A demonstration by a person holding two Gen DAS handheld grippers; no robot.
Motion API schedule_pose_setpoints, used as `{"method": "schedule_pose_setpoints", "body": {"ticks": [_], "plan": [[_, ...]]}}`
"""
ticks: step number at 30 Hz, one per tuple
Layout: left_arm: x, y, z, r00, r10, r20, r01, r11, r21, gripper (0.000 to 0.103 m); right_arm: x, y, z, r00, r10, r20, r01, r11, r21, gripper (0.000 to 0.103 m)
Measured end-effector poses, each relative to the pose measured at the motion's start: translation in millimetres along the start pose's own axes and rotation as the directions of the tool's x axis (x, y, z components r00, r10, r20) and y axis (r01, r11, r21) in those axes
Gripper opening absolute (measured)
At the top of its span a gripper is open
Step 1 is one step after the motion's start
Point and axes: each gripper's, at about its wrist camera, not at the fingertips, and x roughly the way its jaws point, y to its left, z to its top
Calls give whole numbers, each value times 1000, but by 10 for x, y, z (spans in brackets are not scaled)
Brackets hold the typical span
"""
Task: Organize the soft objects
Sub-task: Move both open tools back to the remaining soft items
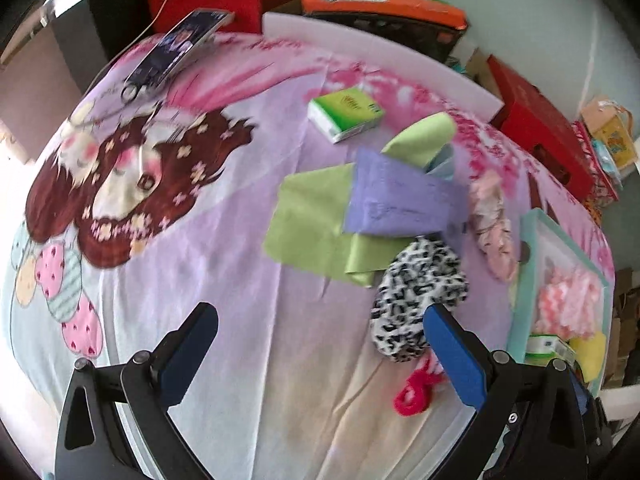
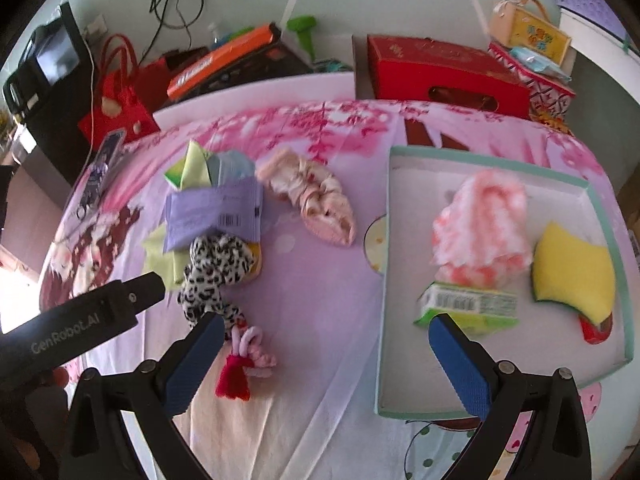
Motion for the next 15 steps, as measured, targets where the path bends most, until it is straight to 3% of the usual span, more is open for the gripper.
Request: {"method": "schedule_pose_setpoints", "body": {"ticks": [6, 9, 15], "plan": [[124, 85, 22, 998, 60, -23, -60, 998, -19, 102, 170, 105, -52, 998, 21, -56, -22, 1000, -22, 103], [243, 153, 35, 996, 47, -74, -50, 998, -49, 102, 218, 162, -73, 997, 27, -72, -30, 999, -44, 103], [310, 249, 62, 994, 58, -92, -66, 993, -93, 102, 304, 315, -134, 993, 49, -104, -59, 993, -97, 102]]}}
